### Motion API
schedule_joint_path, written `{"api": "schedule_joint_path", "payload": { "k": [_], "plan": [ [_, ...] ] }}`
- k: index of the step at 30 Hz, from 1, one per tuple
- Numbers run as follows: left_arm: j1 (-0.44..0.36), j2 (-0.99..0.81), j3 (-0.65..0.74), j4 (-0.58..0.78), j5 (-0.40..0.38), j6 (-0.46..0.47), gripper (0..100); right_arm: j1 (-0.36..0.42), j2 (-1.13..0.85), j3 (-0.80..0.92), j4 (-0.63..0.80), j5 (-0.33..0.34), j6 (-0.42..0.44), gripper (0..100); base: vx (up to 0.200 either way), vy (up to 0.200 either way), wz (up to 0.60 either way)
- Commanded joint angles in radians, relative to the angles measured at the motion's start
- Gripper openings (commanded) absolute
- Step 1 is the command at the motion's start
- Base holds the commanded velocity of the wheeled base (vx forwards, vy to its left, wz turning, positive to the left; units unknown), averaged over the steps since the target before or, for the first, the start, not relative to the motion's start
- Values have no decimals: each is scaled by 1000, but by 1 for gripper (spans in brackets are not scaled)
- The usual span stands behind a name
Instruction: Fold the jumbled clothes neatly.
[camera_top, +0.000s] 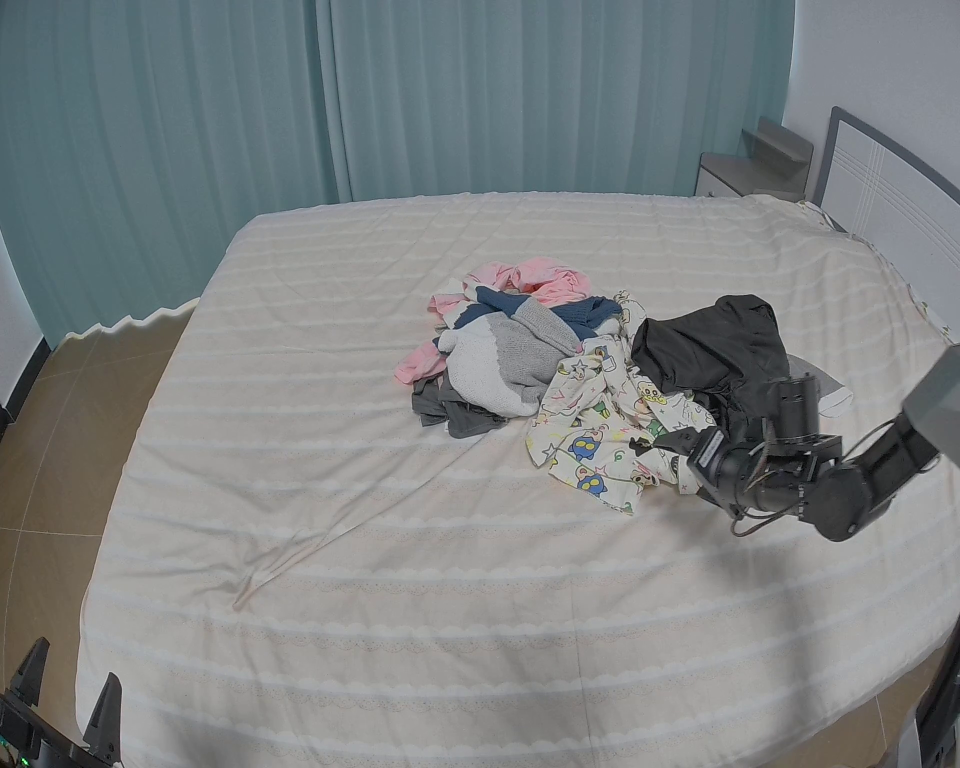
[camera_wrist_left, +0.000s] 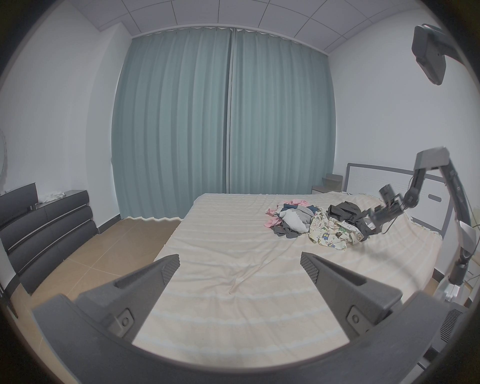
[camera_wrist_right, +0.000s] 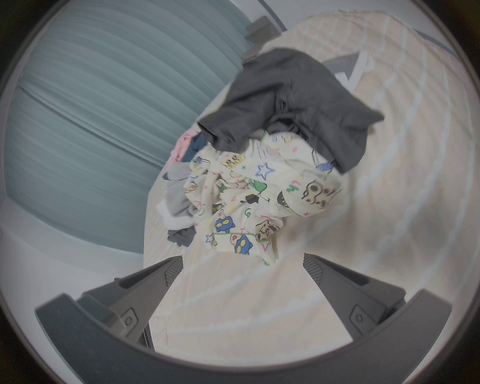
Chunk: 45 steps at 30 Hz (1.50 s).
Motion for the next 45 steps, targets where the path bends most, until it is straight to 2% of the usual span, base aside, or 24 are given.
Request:
{"api": "schedule_joint_path", "payload": {
  "k": [1,16,20,29,31,32,40,45],
  "plan": [
    [0,-16,18,0,1,-5,100,27,313,-175,-69,-36,84,100,0,0,0],
    [0,-16,18,0,3,-8,100,34,428,-355,-74,-45,79,100,0,0,0],
    [0,-16,18,0,3,-9,100,40,485,-439,-94,-96,76,100,0,0,0],
    [0,-16,18,0,3,-9,100,60,537,-542,-100,-105,62,100,0,0,0],
    [0,-16,18,0,3,-8,100,67,554,-554,-100,-105,38,100,0,0,0],
    [0,-16,18,0,3,-8,100,69,560,-557,-101,-105,22,0,0,0,0],
    [0,-16,18,0,3,-8,100,67,557,-530,-101,-122,-1,0,0,0,0],
    [0,-16,18,0,3,-5,100,67,471,-432,-104,-121,-1,0,0,0,0]
  ]
}}
